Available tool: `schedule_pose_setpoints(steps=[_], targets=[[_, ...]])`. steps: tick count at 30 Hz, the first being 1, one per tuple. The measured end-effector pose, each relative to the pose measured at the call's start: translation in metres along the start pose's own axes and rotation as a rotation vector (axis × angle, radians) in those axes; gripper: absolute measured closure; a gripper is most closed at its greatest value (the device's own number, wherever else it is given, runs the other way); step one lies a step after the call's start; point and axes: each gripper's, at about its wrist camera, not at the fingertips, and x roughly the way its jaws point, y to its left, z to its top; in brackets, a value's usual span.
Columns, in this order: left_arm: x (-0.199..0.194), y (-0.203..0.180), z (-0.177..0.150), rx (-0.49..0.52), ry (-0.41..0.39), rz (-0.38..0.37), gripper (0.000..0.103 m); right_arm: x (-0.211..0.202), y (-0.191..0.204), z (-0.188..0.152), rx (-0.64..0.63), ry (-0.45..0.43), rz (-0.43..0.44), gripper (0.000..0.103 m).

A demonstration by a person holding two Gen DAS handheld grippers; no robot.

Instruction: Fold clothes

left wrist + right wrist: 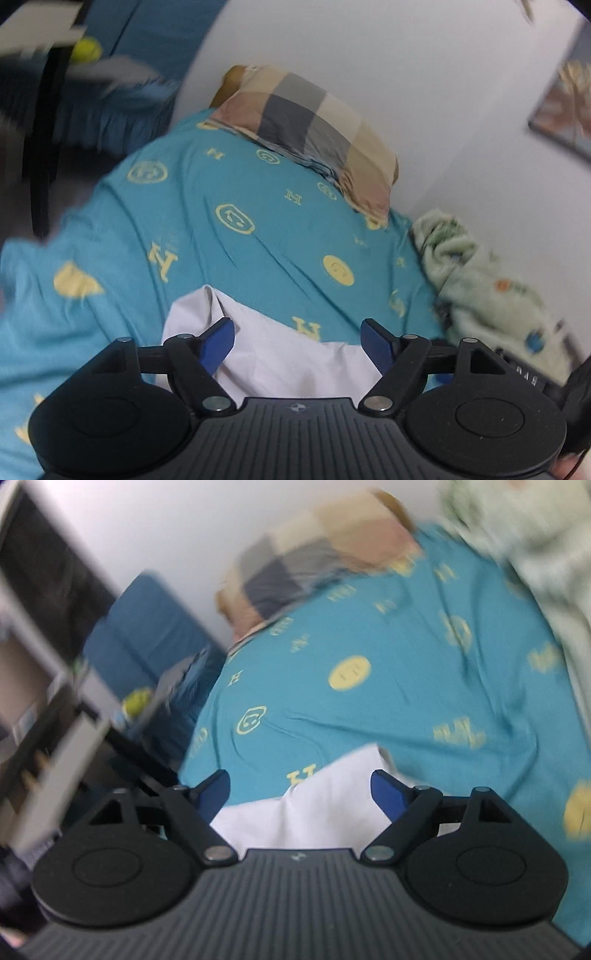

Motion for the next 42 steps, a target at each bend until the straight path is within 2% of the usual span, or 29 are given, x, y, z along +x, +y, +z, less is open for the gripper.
schedule_pose_setpoints(steps=[3, 6, 8, 12, 17, 22, 28, 32, 35, 37, 42], targets=[[0.022, -0.004, -0.009, 0.083, 0.038, 0.059, 0.026, 0.022, 0.010, -0.003, -0.194, 0.002, -0.059, 0.022], [0.042, 0.004, -0.019, 0.120, 0.098, 0.108, 0.029, 0.044, 0.008, -0.010, -0.270, 0.041, -0.079, 0.027], [0.050, 0.016, -0.025, 0.108, 0.144, 0.127, 0.029, 0.056, 0.006, -0.017, -0.313, 0.068, -0.100, 0.035], [0.060, 0.023, -0.033, 0.109, 0.168, 0.129, 0.029, 0.071, 0.002, -0.026, -0.315, 0.118, -0.116, 0.035], [0.055, 0.020, -0.033, 0.139, 0.161, 0.139, 0.031, 0.067, 0.007, -0.027, -0.309, 0.106, -0.127, 0.035], [0.021, 0.000, -0.038, 0.212, 0.126, 0.132, 0.031, 0.042, 0.028, -0.028, -0.337, 0.076, -0.110, 0.035], [-0.016, -0.016, -0.053, 0.228, 0.118, 0.108, 0.030, 0.009, 0.032, -0.035, -0.342, 0.074, -0.131, 0.035], [-0.014, -0.020, -0.062, 0.245, 0.144, 0.125, 0.029, 0.013, 0.021, -0.041, -0.304, 0.124, -0.155, 0.035], [-0.001, -0.010, -0.067, 0.151, 0.201, 0.115, 0.029, 0.026, 0.012, -0.051, -0.285, 0.182, -0.174, 0.035], [0.001, -0.006, -0.067, 0.130, 0.207, 0.110, 0.029, 0.031, 0.008, -0.055, -0.275, 0.198, -0.170, 0.035], [-0.021, 0.008, -0.067, 0.000, 0.202, 0.083, 0.029, 0.016, 0.006, -0.050, -0.184, 0.177, -0.169, 0.036]])
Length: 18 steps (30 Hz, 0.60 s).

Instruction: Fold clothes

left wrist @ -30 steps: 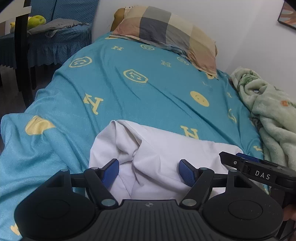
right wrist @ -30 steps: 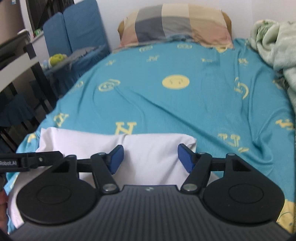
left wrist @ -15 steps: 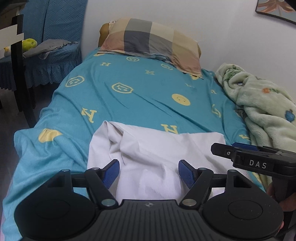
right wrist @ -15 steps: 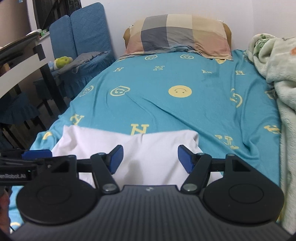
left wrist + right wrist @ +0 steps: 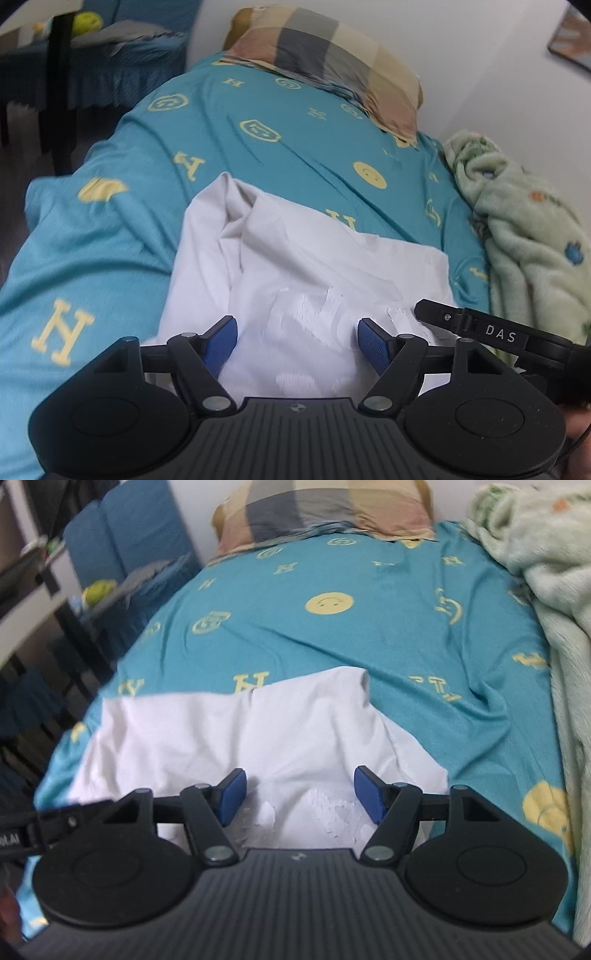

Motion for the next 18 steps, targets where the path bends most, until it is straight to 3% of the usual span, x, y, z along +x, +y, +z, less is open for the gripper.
schedule_pose_setpoints(steps=[7, 10, 12, 15, 18], targets=[[-0.057, 0.019, -0.036, -0.342, -0.030, -0.189, 0.022, -0.043, -0.007, -0.003, 0.144, -0.033, 0.039, 0.035], [-0.051, 0.035, -0.052, -0.513, -0.008, -0.251, 0.020, -0.056, -0.012, -0.005, 0.220, -0.045, 0.080, 0.035], [-0.039, 0.045, -0.057, -0.632, 0.048, -0.300, 0.020, -0.063, -0.019, -0.006, 0.290, -0.051, 0.115, 0.035], [-0.029, 0.050, -0.064, -0.708, 0.060, -0.350, 0.020, -0.069, -0.029, -0.008, 0.372, -0.053, 0.147, 0.034], [-0.015, 0.049, -0.069, -0.720, 0.066, -0.346, 0.019, -0.069, -0.037, -0.011, 0.459, -0.042, 0.197, 0.034]])
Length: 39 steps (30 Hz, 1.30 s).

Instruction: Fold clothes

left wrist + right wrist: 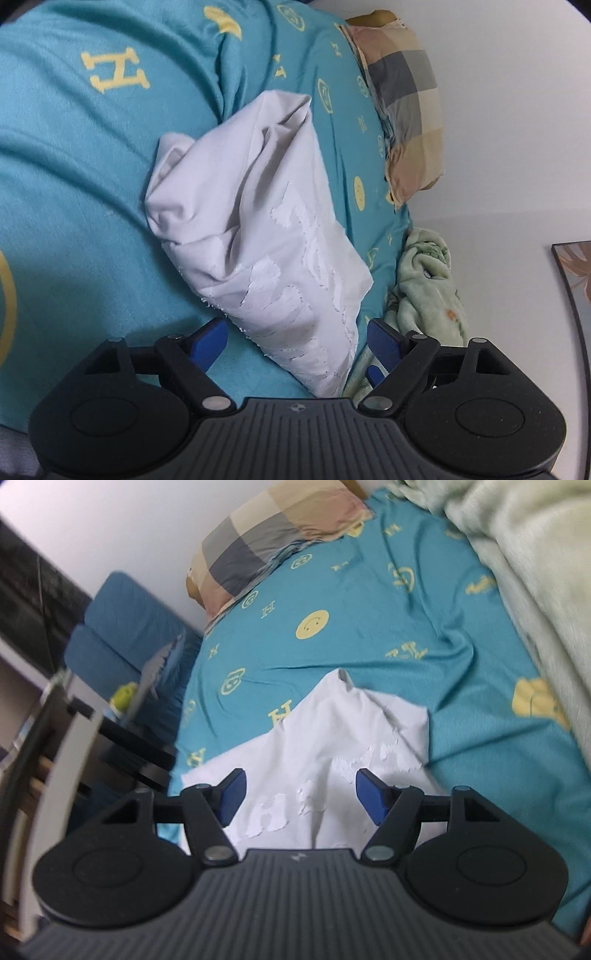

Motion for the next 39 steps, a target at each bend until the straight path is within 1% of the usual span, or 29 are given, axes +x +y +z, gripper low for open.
schedule_pose_setpoints(steps=[1, 3, 5, 8, 9, 10, 11, 12, 13, 15, 16, 20, 21, 23, 25, 28, 30, 31, 32, 33, 34, 35, 37, 39], targets=[[0.005, 0.003, 0.000, -0.008, 0.005, -0.003, 0.019, 0.000, -0.003, 0.000, 0.035, 0.007, 0.015, 0.034], [0.015, 0.007, 0.001, -0.019, -0.010, 0.015, 0.019, 0.003, -0.008, -0.004, 0.100, 0.036, 0.049, 0.034], [0.021, 0.009, 0.005, -0.014, -0.050, 0.052, 0.019, 0.007, -0.010, -0.009, 0.161, 0.070, 0.090, 0.034], [0.023, 0.010, 0.013, -0.017, -0.099, 0.043, 0.022, 0.012, -0.013, -0.018, 0.251, 0.124, 0.154, 0.034], [0.023, 0.010, 0.014, -0.022, -0.111, 0.040, 0.025, 0.015, -0.013, -0.022, 0.275, 0.147, 0.174, 0.034], [0.022, 0.011, 0.016, -0.027, -0.123, 0.037, 0.034, 0.017, -0.013, -0.026, 0.299, 0.169, 0.193, 0.034], [0.020, 0.011, 0.016, -0.028, -0.133, 0.039, 0.049, 0.019, -0.012, -0.030, 0.324, 0.192, 0.211, 0.034], [0.019, 0.011, 0.017, -0.028, -0.143, 0.041, 0.054, 0.022, -0.011, -0.035, 0.349, 0.215, 0.224, 0.034], [0.017, 0.011, 0.017, -0.018, -0.155, 0.031, 0.063, 0.026, -0.011, -0.040, 0.375, 0.239, 0.237, 0.034], [0.014, 0.004, 0.017, 0.013, -0.165, 0.005, 0.071, 0.034, -0.010, -0.049, 0.434, 0.285, 0.265, 0.034], [0.012, 0.001, 0.017, 0.028, -0.171, -0.008, 0.078, 0.038, -0.009, -0.053, 0.466, 0.308, 0.279, 0.034], [0.007, -0.021, 0.019, 0.077, -0.196, -0.087, 0.082, 0.061, -0.015, -0.066, 0.595, 0.365, 0.314, 0.034], [0.006, -0.026, 0.020, 0.080, -0.200, -0.108, 0.083, 0.065, -0.018, -0.067, 0.627, 0.359, 0.314, 0.034], [0.004, -0.029, 0.021, 0.068, -0.197, -0.135, 0.083, 0.071, -0.025, -0.064, 0.672, 0.322, 0.321, 0.029], [0.003, -0.029, 0.023, 0.051, -0.194, -0.157, 0.084, 0.067, -0.030, -0.055, 0.684, 0.246, 0.312, 0.029], [0.003, -0.026, 0.027, 0.025, -0.194, -0.177, 0.084, 0.054, -0.042, -0.047, 0.719, 0.143, 0.275, 0.029], [0.002, -0.023, 0.029, 0.019, -0.193, -0.174, 0.084, 0.051, -0.050, -0.044, 0.745, 0.106, 0.230, 0.030], [0.001, -0.022, 0.029, 0.017, -0.193, -0.172, 0.084, 0.050, -0.054, -0.043, 0.757, 0.088, 0.205, 0.034], [0.001, -0.022, 0.029, 0.019, -0.193, -0.169, 0.084, 0.049, -0.059, -0.043, 0.761, 0.073, 0.191, 0.041], [0.001, -0.022, 0.029, 0.020, -0.194, -0.166, 0.084, 0.049, -0.060, -0.041, 0.754, 0.067, 0.188, 0.047], [0.001, -0.022, 0.029, 0.022, -0.194, -0.162, 0.084, 0.048, -0.056, -0.039, 0.728, 0.063, 0.180, 0.059], [0.000, -0.021, 0.028, 0.024, -0.194, -0.164, 0.084, 0.045, -0.052, -0.036, 0.692, 0.055, 0.170, 0.068], [-0.004, -0.023, 0.027, 0.011, -0.193, -0.183, 0.084, 0.037, -0.045, -0.033, 0.646, 0.034, 0.178, 0.075], [-0.009, -0.025, 0.025, -0.006, -0.188, -0.207, 0.084, 0.026, -0.036, -0.029, 0.601, 0.012, 0.192, 0.077]])
